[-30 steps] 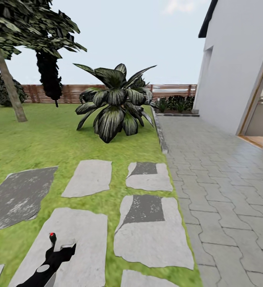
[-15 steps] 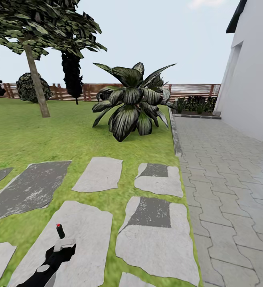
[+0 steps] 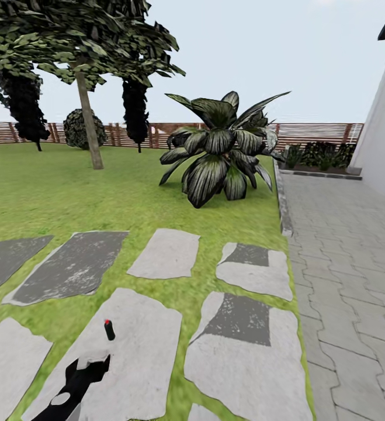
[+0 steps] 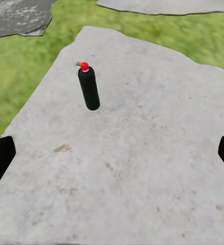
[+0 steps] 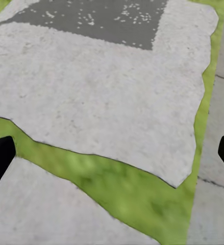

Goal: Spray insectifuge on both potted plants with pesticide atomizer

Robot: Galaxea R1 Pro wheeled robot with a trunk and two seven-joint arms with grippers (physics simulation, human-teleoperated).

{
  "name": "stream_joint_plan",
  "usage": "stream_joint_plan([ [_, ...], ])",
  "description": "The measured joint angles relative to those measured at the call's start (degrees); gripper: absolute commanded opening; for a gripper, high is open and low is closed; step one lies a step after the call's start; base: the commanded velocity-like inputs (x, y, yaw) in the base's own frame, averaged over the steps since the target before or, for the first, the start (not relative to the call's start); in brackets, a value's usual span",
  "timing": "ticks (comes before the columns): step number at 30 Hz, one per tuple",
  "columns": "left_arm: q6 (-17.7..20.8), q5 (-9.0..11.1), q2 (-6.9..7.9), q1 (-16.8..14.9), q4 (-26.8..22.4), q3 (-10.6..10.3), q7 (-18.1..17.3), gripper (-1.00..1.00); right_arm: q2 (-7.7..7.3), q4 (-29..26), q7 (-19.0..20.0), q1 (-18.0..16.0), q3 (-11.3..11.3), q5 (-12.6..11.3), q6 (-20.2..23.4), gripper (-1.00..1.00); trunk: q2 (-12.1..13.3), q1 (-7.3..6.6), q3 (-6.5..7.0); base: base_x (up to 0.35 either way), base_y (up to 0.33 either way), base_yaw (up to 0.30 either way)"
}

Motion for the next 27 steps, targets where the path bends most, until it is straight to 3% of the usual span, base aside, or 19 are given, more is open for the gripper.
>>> stream_joint_plan([
  [4,-1.08,4.04,0.02,0.64,0.12,1.97,-0.66,1.0,0.0,-0.02,-0.06,0.0,0.02,-0.01,0.0,1.0,0.0,0.0,0.0,0.0,0.0,0.277],
  [9,-1.39,7.38,0.27,1.87,-0.02,2.6,-0.94,1.0,0.0,-0.19,-0.18,0.0,-0.03,-0.1,0.0,1.0,0.0,0.0,0.0,0.0,0.0,0.241],
  [13,-1.4,7.86,1.07,2.06,-0.11,2.62,-1.95,1.0,-0.01,-1.58,-0.11,-0.04,-0.07,-0.12,-0.13,1.0,0.0,0.0,0.0,0.0,0.0,0.065],
  [16,-1.45,7.83,1.84,2.09,-0.03,2.44,-4.43,1.0,0.01,-8.06,0.01,-0.09,0.02,-0.04,-0.08,1.0,0.0,0.0,0.0,0.0,0.0,0.01],
  [18,-1.49,7.77,3.0,2.1,0.03,2.32,-6.46,1.0,0.41,-17.22,0.06,-0.45,0.15,1.51,0.84,1.0,0.0,0.0,0.01,0.0,0.0,0.002],
  [19,-1.49,7.76,3.16,2.12,0.02,2.29,-6.67,1.0,0.56,-18.92,0.04,-0.63,0.14,1.99,1.4,1.0,0.0,0.0,0.0,0.0,0.0,0.001],
  [22,-1.46,7.51,3.61,2.12,0.04,2.25,-7.28,1.0,1.87,-25.58,0.0,-2.82,0.11,4.6,7.94,1.0,0.0,0.0,0.01,0.0,0.0,0.0],
  [27,-1.42,7.17,3.8,2.11,-0.01,2.24,-7.47,1.0,2.73,-28.9,0.15,-6.13,0.09,5.62,15.7,1.0,0.0,0.0,0.0,0.0,0.0,0.0],
])
